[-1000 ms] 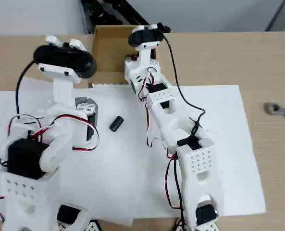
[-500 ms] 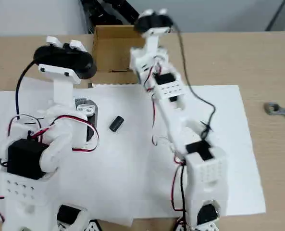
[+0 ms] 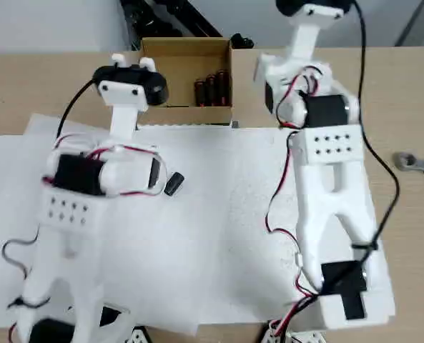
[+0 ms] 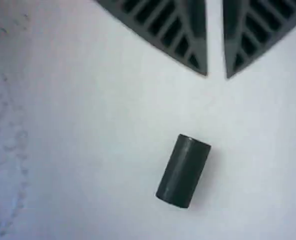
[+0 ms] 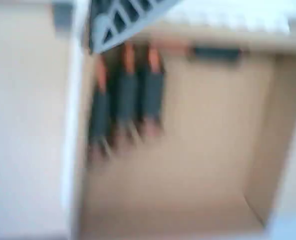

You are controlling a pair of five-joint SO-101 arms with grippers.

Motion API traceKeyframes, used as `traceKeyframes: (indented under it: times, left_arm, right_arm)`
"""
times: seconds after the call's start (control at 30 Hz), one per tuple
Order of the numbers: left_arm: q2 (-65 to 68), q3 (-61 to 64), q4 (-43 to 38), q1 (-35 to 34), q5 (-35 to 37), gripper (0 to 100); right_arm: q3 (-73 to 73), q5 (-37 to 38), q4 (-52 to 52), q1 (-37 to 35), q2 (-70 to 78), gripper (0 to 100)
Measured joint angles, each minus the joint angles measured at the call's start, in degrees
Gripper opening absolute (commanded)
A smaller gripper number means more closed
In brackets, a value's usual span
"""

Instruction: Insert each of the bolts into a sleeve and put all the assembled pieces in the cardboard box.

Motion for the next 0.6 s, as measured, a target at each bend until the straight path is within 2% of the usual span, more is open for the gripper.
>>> traceKeyframes:
  times: [0.3,0.5,0.6]
  left_arm:
    - [17.4,-12.7,6.4,-1.2,0.8,1]
    - [25.2,-13.6,6.8,-9.1,5.5,1]
    - [28.9,-13.7,6.8,-14.4,8.0,1]
  right_arm:
    - [0.0,0.0,19.7,3.2,-8.4,30.3]
    - [-0.1,0.0,31.4,3.1,-10.6,30.3]
    - [-0.1,0.0,33.3,3.1,-10.6,30.3]
